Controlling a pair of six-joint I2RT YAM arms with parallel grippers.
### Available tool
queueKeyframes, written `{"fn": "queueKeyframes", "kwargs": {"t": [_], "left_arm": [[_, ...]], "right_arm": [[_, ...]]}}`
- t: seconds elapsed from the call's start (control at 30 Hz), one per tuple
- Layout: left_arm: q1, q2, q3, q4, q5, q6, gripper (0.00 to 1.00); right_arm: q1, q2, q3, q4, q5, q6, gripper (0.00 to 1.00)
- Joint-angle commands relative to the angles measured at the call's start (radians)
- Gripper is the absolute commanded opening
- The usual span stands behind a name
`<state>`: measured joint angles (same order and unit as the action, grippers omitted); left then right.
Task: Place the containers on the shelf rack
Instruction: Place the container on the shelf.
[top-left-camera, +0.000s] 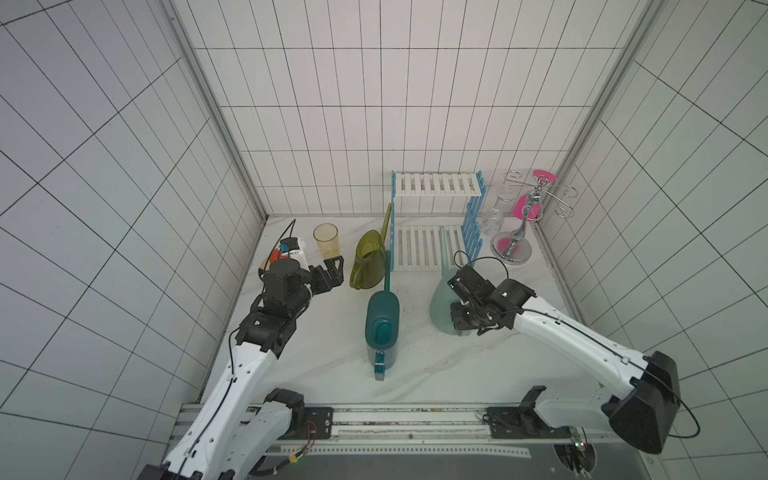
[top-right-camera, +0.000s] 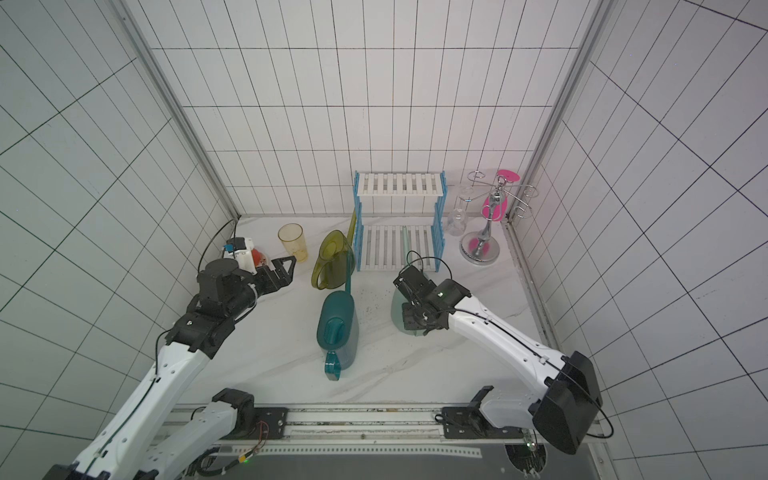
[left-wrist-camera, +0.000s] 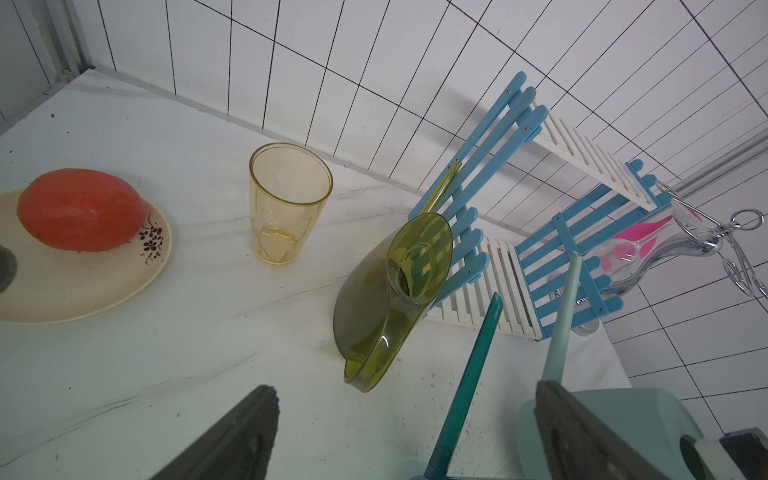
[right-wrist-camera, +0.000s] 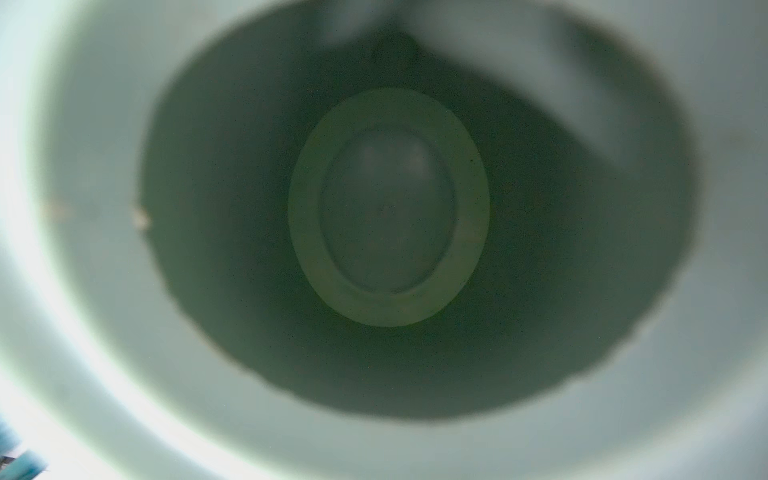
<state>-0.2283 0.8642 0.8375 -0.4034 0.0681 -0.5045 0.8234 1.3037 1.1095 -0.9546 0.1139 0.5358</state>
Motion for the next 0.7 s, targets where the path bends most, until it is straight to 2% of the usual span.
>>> {"fn": "queueKeyframes", "kwargs": {"t": [0.0, 0.37, 0.67], "left_arm": [[-0.006, -0.002, 0.024, -0.023, -0.004, 0.023, 0.98], [-0.016, -0.017, 0.034, -0.051, 0.001, 0.047, 0.98], [-0.019, 0.003, 0.023, -0.050, 0.003, 0.059, 0.98]], "right_arm": [[-0.048, 0.029, 0.078, 0.055, -0.018, -0.083, 0.00], [-0.189, 0.208, 0.224, 0.079, -0.081, -0.178, 0.00], [-0.235, 0.307, 0.308, 0.085, -0.061, -0.215, 0.00]]}}
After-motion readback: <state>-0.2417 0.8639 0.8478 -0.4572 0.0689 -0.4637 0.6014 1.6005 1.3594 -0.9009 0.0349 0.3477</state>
